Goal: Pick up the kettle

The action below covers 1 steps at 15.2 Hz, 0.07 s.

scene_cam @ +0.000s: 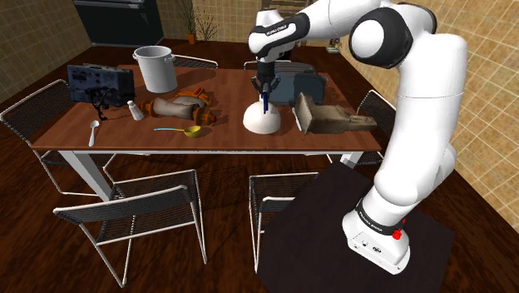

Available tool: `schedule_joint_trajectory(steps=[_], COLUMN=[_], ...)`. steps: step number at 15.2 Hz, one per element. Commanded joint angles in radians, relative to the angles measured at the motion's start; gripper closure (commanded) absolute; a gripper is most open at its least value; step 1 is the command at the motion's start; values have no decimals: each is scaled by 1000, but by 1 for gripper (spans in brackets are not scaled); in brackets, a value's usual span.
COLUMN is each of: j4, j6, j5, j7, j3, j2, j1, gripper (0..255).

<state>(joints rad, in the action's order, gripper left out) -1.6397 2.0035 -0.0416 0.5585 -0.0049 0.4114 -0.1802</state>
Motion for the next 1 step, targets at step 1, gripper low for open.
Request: schedule_joint_trajectory(steps=[1], j4=[4], j6=[-8], j5=[0], j7=[0], j3=[0], j2=[-6], j1=[1], gripper=[255])
